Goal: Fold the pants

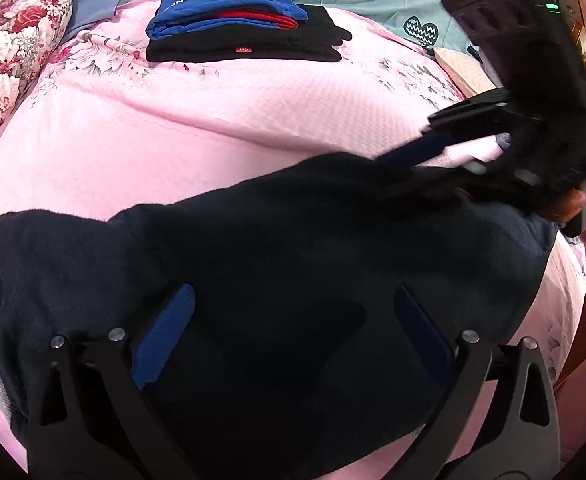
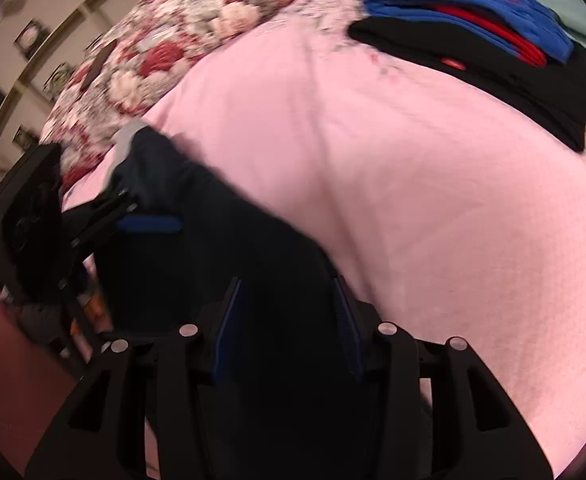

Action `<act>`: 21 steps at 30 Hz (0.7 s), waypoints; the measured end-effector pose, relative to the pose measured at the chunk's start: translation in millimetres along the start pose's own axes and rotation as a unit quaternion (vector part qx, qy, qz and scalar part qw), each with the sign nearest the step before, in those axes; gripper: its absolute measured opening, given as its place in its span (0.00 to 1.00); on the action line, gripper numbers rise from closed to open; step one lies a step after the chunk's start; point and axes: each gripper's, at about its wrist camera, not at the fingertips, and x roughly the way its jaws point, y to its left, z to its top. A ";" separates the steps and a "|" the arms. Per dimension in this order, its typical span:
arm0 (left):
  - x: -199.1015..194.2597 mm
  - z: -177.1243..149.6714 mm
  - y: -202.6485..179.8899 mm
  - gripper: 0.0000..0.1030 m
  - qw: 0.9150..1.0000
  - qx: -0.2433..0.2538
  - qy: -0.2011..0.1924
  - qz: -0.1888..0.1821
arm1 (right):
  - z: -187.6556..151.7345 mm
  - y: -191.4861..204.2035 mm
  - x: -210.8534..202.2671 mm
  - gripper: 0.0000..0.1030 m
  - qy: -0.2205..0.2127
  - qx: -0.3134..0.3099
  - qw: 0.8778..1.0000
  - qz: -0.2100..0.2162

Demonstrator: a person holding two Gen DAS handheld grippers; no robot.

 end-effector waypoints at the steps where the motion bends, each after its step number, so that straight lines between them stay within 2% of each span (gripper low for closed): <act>1: 0.6 0.2 -1.0 0.98 1.000 0.002 0.001 0.003 | -3.7 5.2 -3.1 0.44 0.003 -0.014 1.000 0.009; 3: 1.4 0.1 -1.8 0.98 1.000 0.004 0.002 0.006 | -8.9 14.6 -4.6 0.45 0.014 -0.037 0.999 0.030; 6: 1.9 -0.2 -1.4 0.98 1.000 0.005 0.002 0.006 | -14.8 13.1 -0.8 0.45 0.030 -0.031 0.998 0.048; 11: 2.2 -0.3 -1.6 0.98 1.000 0.006 0.002 0.007 | -8.5 -12.6 5.5 0.45 0.024 0.015 0.999 0.037; 15: 1.9 -0.8 -1.2 0.98 1.000 0.007 0.002 0.007 | -5.2 -26.3 14.1 0.47 0.038 0.040 0.995 0.087; 17: 1.8 -1.0 -1.4 0.98 1.000 0.007 0.002 0.007 | -4.5 -21.7 12.8 0.47 0.052 0.034 0.986 0.153; 18: 1.9 -1.0 -1.5 0.98 1.000 0.006 0.002 0.007 | -5.3 -18.2 11.3 0.48 0.055 0.021 0.983 0.172; 21: 2.3 -0.9 -1.7 0.98 1.000 0.007 0.003 0.008 | -6.3 -21.4 17.6 0.49 0.064 0.011 0.981 0.185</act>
